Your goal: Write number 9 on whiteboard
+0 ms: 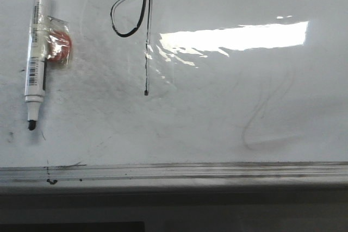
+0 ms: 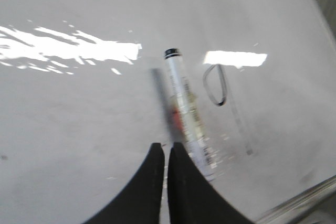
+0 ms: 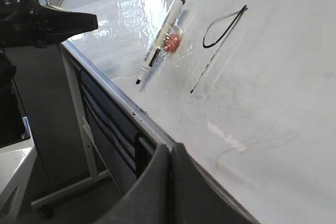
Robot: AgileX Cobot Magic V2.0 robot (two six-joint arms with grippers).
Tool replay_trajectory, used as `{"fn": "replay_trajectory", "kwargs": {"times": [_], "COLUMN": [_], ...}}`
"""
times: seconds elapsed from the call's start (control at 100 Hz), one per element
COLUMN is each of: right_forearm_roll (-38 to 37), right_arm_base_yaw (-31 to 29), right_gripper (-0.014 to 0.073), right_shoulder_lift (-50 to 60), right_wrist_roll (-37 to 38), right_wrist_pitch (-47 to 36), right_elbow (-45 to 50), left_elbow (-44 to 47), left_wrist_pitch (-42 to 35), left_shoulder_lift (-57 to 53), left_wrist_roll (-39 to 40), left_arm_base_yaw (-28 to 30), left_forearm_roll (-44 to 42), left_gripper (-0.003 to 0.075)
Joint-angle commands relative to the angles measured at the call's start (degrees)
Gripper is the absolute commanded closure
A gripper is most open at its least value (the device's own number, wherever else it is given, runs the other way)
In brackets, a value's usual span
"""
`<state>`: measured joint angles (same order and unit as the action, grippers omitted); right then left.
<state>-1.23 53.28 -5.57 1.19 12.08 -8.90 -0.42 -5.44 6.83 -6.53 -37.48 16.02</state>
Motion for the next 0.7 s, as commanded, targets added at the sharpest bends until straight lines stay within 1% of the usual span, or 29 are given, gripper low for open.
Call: {"fn": "replay_trajectory", "kwargs": {"times": [0.0,0.1,0.19,0.25,0.35,0.4,0.47,0.6,0.63,0.69], "right_forearm_roll": [-0.8,-0.8,-0.8,-0.8,-0.8,-0.8,-0.8,-0.8,-0.8,-0.8], "right_arm_base_yaw": [0.0,0.0,0.0,0.0,0.0,0.0,0.0,0.0,0.0,0.0], "right_gripper": [0.0657,0.0657,0.0657,0.0657,0.0657,0.0657,0.0657,0.0657,0.0657,0.0657], "right_shoulder_lift": [-0.5,-0.5,-0.5,-0.5,-0.5,-0.5,-0.5,-0.5,-0.5,-0.5], "right_wrist_roll": [-0.2,-0.2,-0.2,-0.2,-0.2,-0.2,-0.2,-0.2,-0.2,-0.2], "right_wrist_pitch": [-4.5,-4.5,-4.5,-4.5,-4.5,-4.5,-4.5,-4.5,-4.5,-4.5], "right_elbow": [-1.4,-1.4,-1.4,-1.4,-1.4,-1.4,-1.4,-1.4,-1.4,-1.4], "left_elbow": [2.3,2.3,2.3,2.3,2.3,2.3,2.3,2.4,2.4,2.4], "left_wrist_pitch": [2.8,9.5,14.0,14.8,15.3,15.6,17.0,20.8,22.1,22.1], "left_shoulder_lift": [-2.1,-5.5,-8.1,-8.8,-8.8,-8.8,-8.8,-8.8,-8.8,-8.8], "left_wrist_roll": [-6.4,-6.0,-0.7,2.1,2.1,3.1,6.5,13.1,13.8,14.1], "left_arm_base_yaw": [6.7,15.0,22.9,27.0,32.8,34.4,35.6,35.6,35.6,35.6], "left_forearm_roll": [-4.8,-4.5,-4.5,-4.7,-8.7,-10.8,-12.4,-17.8,-18.1,-18.5], "left_gripper": [0.0741,0.0741,0.0741,0.0741,0.0741,0.0741,0.0741,0.0741,0.0741,0.0741]}}
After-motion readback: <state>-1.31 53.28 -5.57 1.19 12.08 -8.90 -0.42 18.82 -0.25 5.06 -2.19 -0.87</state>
